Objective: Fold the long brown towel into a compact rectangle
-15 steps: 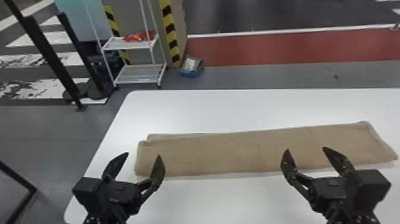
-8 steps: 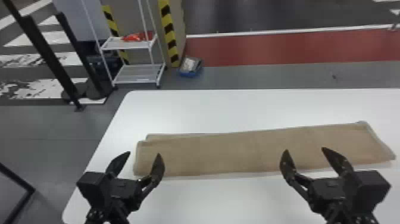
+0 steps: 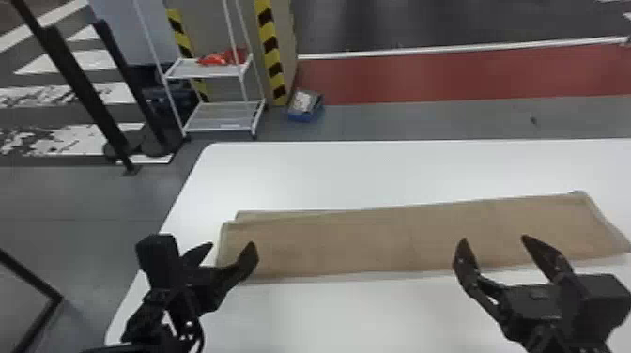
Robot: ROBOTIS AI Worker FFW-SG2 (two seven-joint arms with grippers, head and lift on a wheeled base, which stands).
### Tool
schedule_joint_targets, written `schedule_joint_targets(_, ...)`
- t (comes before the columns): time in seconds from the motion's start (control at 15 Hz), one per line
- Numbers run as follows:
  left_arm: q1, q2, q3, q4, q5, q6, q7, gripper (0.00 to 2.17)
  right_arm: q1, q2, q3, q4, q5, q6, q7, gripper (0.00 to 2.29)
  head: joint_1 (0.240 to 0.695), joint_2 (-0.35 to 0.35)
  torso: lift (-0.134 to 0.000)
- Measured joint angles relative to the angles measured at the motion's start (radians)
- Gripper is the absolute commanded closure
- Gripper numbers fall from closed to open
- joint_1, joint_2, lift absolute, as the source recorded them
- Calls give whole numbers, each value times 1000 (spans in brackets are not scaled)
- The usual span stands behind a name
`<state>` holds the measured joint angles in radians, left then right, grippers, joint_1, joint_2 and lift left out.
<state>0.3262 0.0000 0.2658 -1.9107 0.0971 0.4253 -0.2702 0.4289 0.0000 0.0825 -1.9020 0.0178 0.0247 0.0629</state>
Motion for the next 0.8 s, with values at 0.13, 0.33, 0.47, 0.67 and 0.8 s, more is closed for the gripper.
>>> schedule_joint_targets(0.13, -46, 0, 28, 6, 6, 99, -21, 144, 0, 0, -4, 2, 5, 4, 0, 93, 695, 182, -95)
schedule_joint_targets(0.33, -119, 0, 56, 44, 10, 217, -36, 144, -3, 0, -6, 14, 10, 5, 0, 93, 695, 187, -95)
schedule_joint_targets(0.47, -162, 7, 67, 81, 8, 255, -35, 144, -6, 0, -6, 21, 11, 5, 0, 93, 695, 190, -95)
schedule_joint_targets(0.67, -196, 20, 77, 124, 5, 283, -38, 144, -9, 0, -6, 26, 16, 5, 0, 93, 695, 201, -95)
schedule_joint_targets(0.8, -200, 27, 78, 135, 6, 302, -40, 161, -14, 0, -6, 33, 17, 5, 0, 97, 695, 202, -95)
